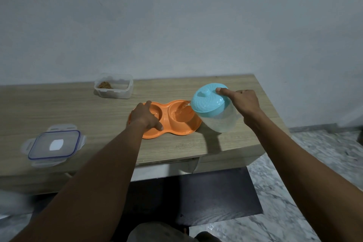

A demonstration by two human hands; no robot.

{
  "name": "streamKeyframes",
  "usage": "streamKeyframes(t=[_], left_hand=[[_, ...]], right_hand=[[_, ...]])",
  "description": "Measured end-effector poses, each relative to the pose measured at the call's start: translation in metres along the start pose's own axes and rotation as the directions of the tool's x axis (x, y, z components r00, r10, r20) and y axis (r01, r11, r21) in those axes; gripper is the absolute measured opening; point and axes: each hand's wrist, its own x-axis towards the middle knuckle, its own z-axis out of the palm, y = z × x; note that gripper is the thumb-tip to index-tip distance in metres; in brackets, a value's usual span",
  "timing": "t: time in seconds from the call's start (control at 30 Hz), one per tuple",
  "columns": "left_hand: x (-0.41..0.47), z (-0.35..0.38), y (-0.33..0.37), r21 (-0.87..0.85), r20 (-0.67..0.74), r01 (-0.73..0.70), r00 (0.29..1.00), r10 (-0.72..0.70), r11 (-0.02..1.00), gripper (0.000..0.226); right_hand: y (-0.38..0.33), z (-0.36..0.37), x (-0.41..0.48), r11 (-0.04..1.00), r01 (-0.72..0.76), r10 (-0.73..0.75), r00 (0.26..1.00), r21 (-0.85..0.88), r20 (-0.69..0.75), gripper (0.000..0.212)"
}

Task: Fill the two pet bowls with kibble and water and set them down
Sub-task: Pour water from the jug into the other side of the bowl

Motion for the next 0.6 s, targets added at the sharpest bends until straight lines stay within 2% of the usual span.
streamKeyframes(t=[0.33, 0.47, 0.6], left_hand=[[0.0015, 0.0008, -0.0015, 0.021, 0.007, 0.0, 1.0, 0.0, 1.0, 0.133], [0.0022, 0.002, -0.0013, 0.033, -0.002, 0.005, 1.0, -0.005, 0.999, 0.132], [0.0026, 0.0035, -0.0009, 0.032, 0.002, 0.004, 1.0, -0.004, 0.999, 0.132]], right_hand=[[-0.0055, -0.0027, -0.0017, 1.0, 0.002, -0.003, 1.0, -0.005, -0.019, 0.087], [-0.0071, -0.0029, -0.0035, 1.0, -0.002, 0.002, 1.0, -0.009, -0.01, 0.068], [-0.0076, -0.003, -0.0043, 1.0, -0.006, 0.006, 1.0, -0.005, -0.031, 0.088]])
